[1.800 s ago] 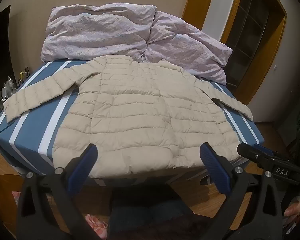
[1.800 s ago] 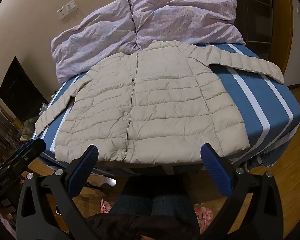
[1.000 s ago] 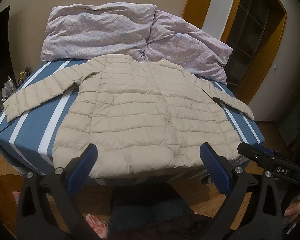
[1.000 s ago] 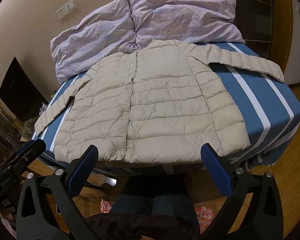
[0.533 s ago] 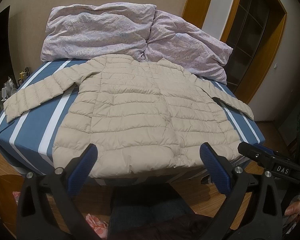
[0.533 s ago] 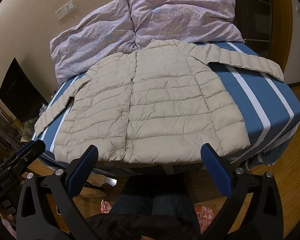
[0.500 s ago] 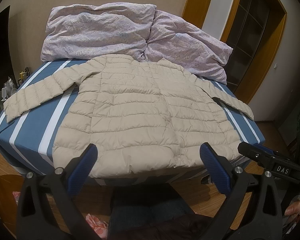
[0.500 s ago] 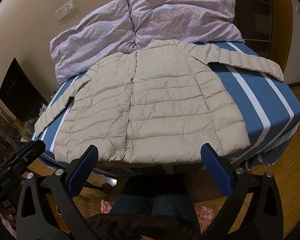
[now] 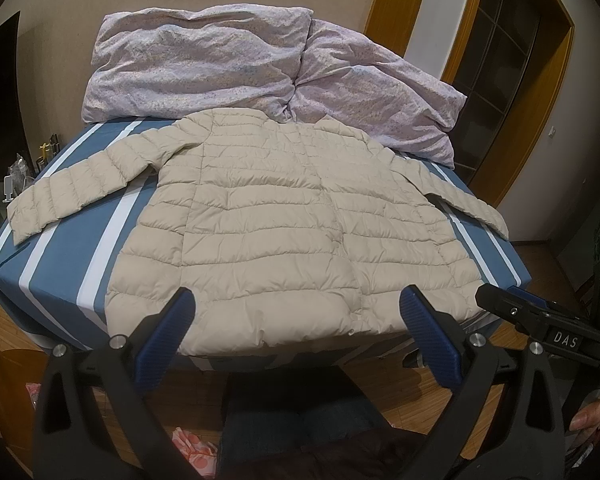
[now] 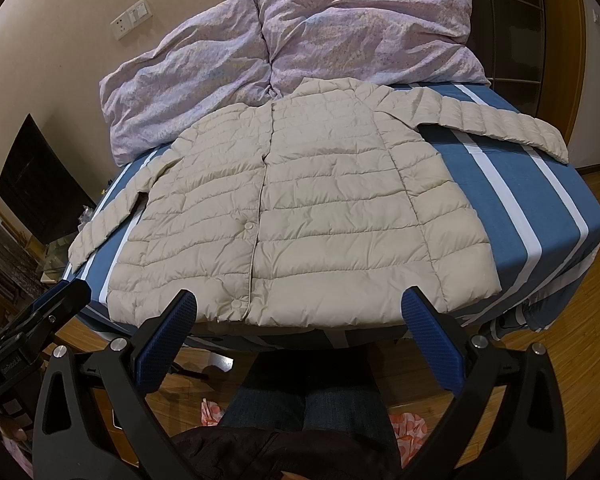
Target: Fold large clothes
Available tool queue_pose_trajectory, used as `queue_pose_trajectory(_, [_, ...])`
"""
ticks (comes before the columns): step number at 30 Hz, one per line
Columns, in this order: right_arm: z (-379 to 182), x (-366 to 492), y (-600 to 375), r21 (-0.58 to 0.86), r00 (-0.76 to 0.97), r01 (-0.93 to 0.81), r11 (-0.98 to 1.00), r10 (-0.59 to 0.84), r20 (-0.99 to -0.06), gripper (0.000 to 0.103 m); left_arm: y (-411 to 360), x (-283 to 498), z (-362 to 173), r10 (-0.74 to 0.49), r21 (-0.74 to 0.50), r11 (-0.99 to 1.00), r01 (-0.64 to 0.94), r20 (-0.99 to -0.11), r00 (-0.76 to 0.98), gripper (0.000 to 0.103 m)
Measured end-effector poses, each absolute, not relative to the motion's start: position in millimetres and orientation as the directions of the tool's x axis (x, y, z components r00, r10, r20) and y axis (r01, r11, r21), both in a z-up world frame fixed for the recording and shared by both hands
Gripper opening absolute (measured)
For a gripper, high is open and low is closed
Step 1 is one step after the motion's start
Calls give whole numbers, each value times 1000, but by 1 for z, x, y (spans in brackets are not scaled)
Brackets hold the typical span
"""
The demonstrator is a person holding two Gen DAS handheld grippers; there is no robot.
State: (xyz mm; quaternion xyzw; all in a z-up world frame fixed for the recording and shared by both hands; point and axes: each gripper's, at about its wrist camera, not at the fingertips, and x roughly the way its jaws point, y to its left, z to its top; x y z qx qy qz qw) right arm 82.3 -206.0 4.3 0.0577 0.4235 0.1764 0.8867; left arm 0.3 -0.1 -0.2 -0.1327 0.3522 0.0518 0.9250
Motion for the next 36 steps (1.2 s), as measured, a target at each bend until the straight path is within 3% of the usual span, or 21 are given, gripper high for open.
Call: queue_pose_trajectory(36, [4, 89, -206, 253, 576, -263, 931, 362, -733, 102, 0, 0, 0, 3, -207, 960, -189, -667, 745, 101])
